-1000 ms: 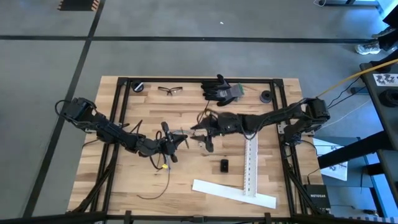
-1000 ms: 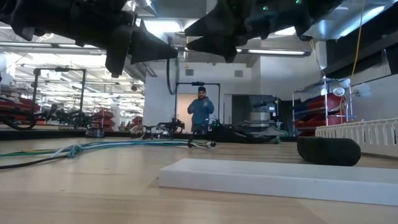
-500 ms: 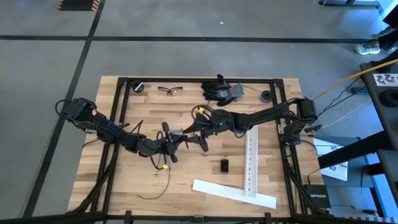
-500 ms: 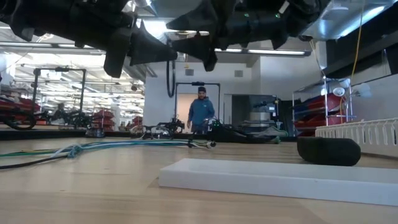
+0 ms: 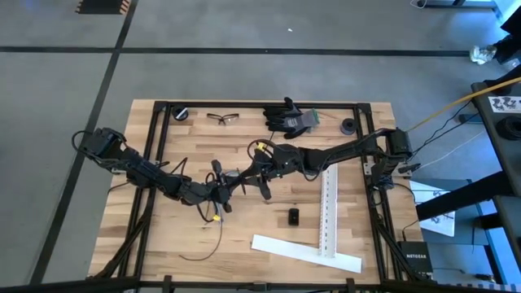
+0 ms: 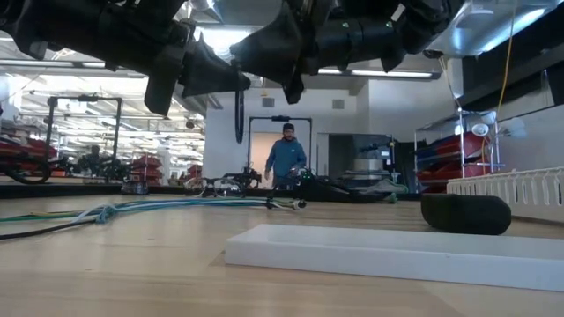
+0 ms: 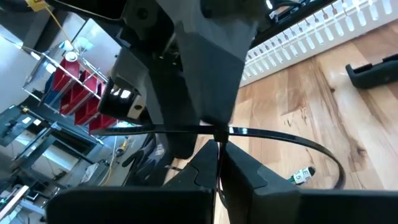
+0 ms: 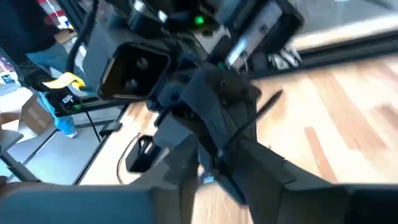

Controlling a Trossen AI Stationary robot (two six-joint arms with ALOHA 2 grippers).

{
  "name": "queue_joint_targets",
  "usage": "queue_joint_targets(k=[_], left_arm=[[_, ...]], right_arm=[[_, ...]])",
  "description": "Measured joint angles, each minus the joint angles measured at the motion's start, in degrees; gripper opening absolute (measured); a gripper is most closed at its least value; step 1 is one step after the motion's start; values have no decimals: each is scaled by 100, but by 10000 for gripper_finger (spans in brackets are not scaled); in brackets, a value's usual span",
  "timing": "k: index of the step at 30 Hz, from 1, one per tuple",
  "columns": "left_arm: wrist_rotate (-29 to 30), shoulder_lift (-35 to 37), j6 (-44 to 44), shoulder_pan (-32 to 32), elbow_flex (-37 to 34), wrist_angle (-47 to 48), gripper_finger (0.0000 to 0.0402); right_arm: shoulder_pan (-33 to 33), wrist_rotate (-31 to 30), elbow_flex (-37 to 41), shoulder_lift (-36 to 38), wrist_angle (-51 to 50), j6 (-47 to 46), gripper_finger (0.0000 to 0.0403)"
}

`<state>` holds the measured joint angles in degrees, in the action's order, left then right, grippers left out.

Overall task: Ziptie cables
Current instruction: Wrap the cable wires with the black zip tie

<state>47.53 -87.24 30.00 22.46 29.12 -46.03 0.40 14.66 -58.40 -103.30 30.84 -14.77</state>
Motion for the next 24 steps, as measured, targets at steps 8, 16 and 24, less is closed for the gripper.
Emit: queue_joint_targets(k=[8, 16, 24], left_arm=[[7, 0, -4, 0, -1, 14, 0], [-71, 0, -168, -7, -4, 21, 0], [-285, -16, -110, -50, 0, 88, 0]], right_arm=[[79, -390, -2, -10, -85, 1029, 6], [641, -2681, -50, -10, -69, 3684, 0], [910, -3416, -597, -10, -426, 4575, 0]])
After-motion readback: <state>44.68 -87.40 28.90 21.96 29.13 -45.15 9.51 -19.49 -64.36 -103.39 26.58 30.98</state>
